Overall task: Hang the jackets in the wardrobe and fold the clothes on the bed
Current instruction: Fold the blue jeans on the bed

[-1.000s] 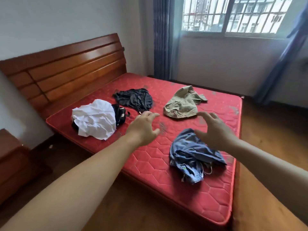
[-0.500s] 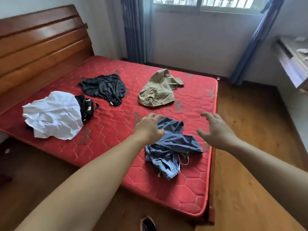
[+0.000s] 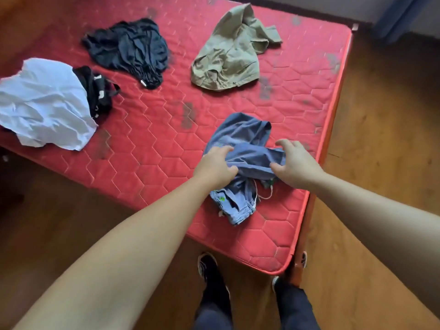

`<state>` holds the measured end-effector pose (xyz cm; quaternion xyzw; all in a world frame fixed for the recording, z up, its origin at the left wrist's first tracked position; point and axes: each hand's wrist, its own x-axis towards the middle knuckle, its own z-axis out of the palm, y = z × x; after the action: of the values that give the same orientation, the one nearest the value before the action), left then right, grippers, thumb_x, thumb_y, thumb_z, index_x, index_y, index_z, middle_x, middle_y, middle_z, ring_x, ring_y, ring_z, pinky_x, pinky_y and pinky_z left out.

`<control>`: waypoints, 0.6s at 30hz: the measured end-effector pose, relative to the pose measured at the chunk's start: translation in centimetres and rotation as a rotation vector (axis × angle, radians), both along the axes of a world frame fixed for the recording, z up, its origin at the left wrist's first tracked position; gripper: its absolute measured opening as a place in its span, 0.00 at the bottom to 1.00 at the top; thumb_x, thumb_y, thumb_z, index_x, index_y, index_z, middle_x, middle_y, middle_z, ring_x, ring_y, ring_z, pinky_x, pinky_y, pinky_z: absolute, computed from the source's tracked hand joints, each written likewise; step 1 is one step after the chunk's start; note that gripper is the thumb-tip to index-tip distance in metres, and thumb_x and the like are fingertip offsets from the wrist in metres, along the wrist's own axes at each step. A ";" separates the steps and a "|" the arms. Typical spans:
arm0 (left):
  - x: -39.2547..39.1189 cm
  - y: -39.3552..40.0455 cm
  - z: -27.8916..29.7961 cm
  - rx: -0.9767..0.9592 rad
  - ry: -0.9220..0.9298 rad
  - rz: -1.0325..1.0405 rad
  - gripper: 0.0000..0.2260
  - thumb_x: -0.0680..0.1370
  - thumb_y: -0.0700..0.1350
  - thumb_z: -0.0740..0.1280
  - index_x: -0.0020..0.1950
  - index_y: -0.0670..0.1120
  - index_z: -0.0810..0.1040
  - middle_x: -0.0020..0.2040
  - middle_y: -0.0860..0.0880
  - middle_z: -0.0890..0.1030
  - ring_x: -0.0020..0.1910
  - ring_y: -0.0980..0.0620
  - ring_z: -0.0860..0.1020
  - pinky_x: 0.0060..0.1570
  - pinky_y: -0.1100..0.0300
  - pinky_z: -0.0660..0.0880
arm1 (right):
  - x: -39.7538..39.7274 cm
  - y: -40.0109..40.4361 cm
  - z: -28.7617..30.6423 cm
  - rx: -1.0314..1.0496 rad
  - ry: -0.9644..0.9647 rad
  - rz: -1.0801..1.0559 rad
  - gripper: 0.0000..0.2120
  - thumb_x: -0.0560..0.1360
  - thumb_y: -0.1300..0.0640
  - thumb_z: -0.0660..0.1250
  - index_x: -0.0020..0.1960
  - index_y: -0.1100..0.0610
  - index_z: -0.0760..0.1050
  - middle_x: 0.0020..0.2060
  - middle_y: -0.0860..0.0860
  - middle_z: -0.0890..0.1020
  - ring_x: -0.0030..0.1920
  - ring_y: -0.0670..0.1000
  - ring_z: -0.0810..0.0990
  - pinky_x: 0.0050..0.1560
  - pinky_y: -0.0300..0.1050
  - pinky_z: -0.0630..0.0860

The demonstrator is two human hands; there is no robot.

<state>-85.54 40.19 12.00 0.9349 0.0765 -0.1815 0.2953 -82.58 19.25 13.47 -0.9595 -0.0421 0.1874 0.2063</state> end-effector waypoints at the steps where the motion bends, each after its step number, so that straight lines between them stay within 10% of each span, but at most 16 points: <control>1: -0.2 -0.2 -1.3 -0.025 0.028 0.084 0.26 0.74 0.46 0.66 0.73 0.50 0.68 0.69 0.45 0.71 0.68 0.46 0.69 0.66 0.56 0.66 | 0.4 -0.1 -1.7 0.006 0.029 0.012 0.29 0.74 0.50 0.66 0.72 0.53 0.63 0.66 0.57 0.69 0.64 0.59 0.71 0.62 0.54 0.71; 12: -4.5 -2.8 -15.4 -0.099 0.306 0.458 0.26 0.73 0.45 0.66 0.71 0.50 0.69 0.64 0.42 0.75 0.60 0.43 0.74 0.51 0.59 0.66 | -0.7 -0.8 -14.4 0.007 0.269 0.195 0.26 0.73 0.51 0.64 0.69 0.52 0.64 0.60 0.55 0.70 0.57 0.59 0.75 0.57 0.55 0.74; 18: -1.0 -2.9 -16.3 -0.071 0.258 0.436 0.27 0.72 0.47 0.64 0.72 0.52 0.68 0.67 0.45 0.72 0.63 0.43 0.73 0.61 0.53 0.71 | 3.9 -1.9 -14.3 -0.108 0.160 0.265 0.24 0.74 0.50 0.63 0.68 0.52 0.65 0.61 0.55 0.71 0.59 0.60 0.75 0.55 0.56 0.75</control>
<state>-86.52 37.25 -4.34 0.8544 0.3069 -0.2341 0.3480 -78.67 17.37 -0.85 -0.9372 -0.1417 0.2906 0.1308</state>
